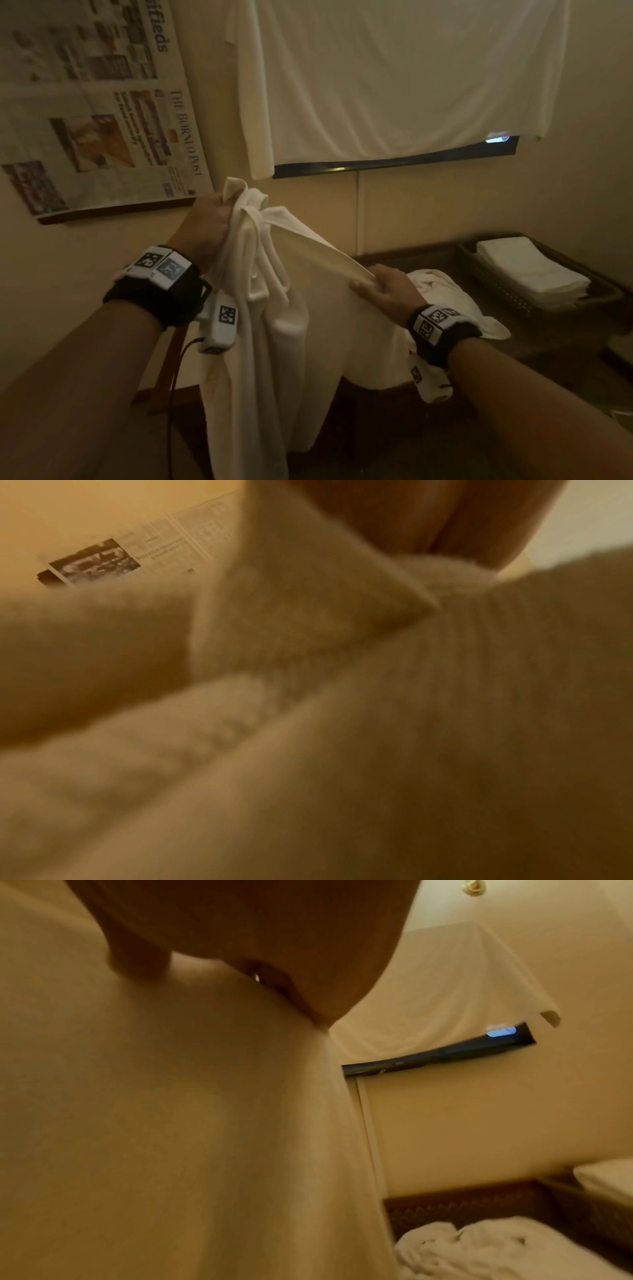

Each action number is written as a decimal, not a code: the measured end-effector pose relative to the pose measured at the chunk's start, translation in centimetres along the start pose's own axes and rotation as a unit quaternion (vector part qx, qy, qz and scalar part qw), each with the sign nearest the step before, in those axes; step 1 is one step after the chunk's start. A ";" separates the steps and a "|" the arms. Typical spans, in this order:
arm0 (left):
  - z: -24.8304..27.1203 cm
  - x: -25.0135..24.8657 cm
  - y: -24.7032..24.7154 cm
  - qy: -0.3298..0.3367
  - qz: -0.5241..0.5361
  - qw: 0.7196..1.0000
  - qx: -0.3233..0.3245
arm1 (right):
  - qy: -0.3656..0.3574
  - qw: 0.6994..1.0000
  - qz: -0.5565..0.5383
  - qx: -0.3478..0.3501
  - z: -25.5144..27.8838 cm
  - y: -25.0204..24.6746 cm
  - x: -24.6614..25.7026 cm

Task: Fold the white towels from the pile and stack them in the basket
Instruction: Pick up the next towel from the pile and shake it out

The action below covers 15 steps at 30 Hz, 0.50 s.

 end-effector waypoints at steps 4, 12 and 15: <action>0.0 0.2 -1.1 -0.016 0.019 0.999 -0.021 | -0.018 0.991 0.127 -0.023 -1.1 -0.1 -2.4; -0.3 -0.5 2.3 -0.009 0.015 0.999 0.046 | 0.045 0.993 0.037 -0.103 -5.4 -6.0 -3.1; -0.9 -1.7 6.0 0.008 0.032 0.994 0.101 | -0.083 0.992 -0.012 -0.091 -7.7 -7.8 3.6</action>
Point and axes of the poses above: each hand's wrist, its own z-axis away from the middle knuckle, its own y-axis out of the palm, x = y × z, the point moved 6 cm from there along -z, towards the middle knuckle, and after that the axes turned 15 degrees about -z, right-handed, at the moved point
